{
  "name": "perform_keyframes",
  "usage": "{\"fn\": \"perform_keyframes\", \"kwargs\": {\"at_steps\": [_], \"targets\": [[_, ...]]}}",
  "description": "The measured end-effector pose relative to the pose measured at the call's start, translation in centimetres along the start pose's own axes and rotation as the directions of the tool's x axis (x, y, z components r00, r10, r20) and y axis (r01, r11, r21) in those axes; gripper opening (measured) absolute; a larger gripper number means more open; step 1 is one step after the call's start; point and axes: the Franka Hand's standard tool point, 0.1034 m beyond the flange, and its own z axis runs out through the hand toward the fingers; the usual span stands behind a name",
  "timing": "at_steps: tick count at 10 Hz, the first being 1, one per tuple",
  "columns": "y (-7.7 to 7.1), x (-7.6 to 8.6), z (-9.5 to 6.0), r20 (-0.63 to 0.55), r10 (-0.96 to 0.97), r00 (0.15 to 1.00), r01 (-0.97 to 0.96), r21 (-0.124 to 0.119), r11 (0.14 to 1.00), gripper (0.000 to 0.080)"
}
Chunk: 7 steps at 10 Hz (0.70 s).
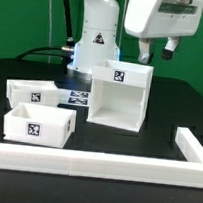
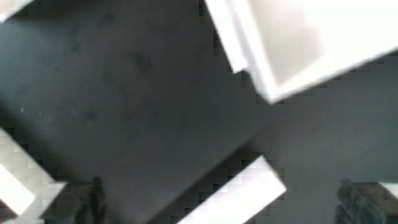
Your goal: Assemble drawer
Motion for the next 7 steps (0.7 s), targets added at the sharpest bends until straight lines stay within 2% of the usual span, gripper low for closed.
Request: {"fn": "perform_keyframes", "kwargs": {"at_steps": [3, 5, 7], "targets": [[0.0, 0.2, 0.0, -0.001, 0.193, 0.981, -0.193, 0.000, 0.981, 0.0649], [0.0, 0.1, 0.0, -0.002, 0.347, 0.938, -0.347, 0.001, 0.938, 0.0649], [0.0, -0.8, -0.2, 0.001, 0.599, 0.801, -0.598, 0.019, 0.801, 0.0649]]}}
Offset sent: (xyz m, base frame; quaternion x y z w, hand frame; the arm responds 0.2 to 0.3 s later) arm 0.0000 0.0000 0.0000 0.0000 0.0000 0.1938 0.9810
